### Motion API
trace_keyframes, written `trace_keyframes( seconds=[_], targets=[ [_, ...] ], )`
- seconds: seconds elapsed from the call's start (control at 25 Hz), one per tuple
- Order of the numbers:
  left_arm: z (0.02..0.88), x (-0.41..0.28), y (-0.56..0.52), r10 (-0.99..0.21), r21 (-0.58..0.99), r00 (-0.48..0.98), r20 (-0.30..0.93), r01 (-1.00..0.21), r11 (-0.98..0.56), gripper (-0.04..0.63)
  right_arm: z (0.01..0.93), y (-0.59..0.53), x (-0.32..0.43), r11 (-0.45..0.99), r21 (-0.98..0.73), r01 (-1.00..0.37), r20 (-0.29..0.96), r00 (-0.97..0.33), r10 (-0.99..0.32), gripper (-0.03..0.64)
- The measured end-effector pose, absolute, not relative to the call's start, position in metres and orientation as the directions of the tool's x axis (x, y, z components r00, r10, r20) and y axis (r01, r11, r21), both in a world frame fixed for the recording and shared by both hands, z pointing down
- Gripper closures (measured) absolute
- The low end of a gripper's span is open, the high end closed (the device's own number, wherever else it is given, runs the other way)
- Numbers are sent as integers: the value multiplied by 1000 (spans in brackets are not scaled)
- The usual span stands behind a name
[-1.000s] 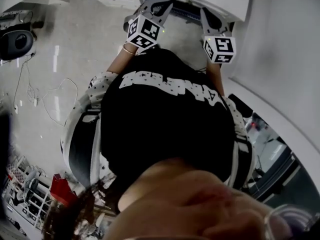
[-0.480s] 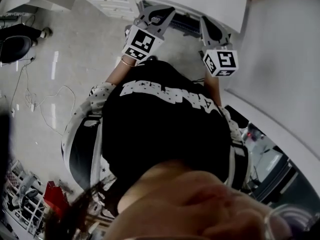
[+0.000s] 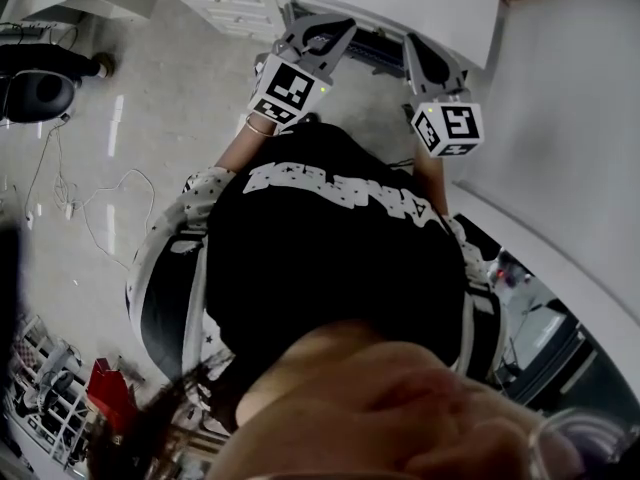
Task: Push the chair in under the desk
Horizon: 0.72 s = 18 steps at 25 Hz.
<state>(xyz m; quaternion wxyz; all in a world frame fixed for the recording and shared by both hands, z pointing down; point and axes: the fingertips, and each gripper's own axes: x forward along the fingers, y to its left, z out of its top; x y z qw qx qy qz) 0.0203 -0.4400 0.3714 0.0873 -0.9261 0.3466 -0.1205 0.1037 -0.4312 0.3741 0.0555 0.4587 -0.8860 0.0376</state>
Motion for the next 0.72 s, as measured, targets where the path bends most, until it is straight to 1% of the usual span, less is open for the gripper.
trace_keyframes(
  seconds=[0.72],
  targets=[
    [369,21,-440,-661,-244,731,168,-619,-747,560,366,-431,107,565,-18,-825,120,-563,-818,588]
  ],
)
